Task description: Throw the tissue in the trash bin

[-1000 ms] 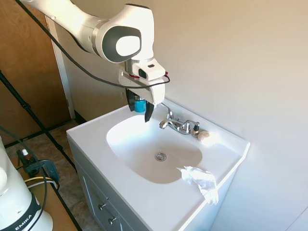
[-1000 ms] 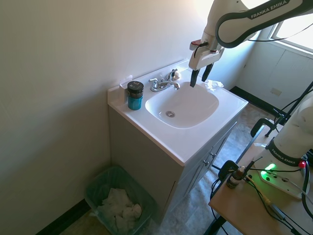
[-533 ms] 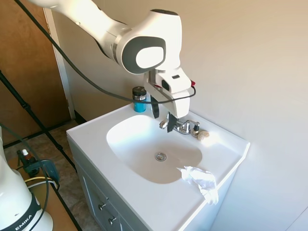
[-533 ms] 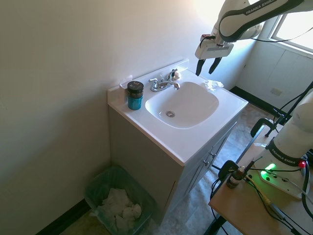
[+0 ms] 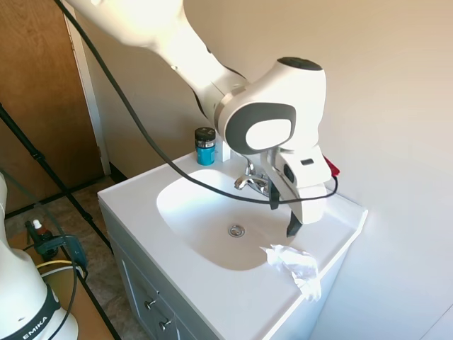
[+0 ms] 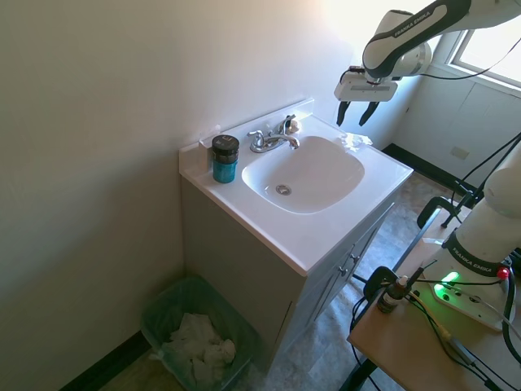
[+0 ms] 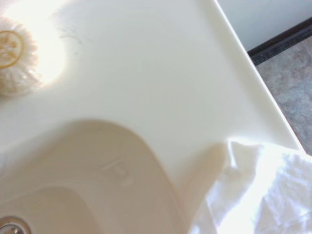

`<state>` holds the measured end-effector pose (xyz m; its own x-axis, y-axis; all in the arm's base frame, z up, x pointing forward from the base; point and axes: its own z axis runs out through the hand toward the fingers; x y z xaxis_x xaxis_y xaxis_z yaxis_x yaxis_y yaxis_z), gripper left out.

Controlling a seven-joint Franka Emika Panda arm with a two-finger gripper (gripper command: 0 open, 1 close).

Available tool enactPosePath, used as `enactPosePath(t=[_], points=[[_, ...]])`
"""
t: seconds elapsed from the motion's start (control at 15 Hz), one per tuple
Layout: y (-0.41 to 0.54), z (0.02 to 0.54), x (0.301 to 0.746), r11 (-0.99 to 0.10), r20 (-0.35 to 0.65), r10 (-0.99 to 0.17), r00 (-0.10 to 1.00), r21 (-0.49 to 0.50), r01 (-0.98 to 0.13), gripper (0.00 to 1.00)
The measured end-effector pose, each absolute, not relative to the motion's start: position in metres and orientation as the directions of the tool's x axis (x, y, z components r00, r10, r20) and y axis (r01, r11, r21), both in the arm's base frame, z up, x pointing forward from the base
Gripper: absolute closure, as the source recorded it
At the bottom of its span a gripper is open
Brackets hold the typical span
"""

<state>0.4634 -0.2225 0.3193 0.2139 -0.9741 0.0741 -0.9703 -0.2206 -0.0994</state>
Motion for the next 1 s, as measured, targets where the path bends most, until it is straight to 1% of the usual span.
enactPosePath(t=[0.33, 0.93, 1.0], points=[[-0.256, 0.285, 0.477, -0.138, 0.054, -0.989, 0.134, -0.057, -0.989, 0.00], [-0.273, 0.248, 0.477, -0.091, 0.025, -0.996, 0.091, -0.004, -0.996, 0.00], [-0.273, 0.244, 0.476, -0.092, 0.020, -0.996, 0.092, 0.002, -0.996, 1.00]])
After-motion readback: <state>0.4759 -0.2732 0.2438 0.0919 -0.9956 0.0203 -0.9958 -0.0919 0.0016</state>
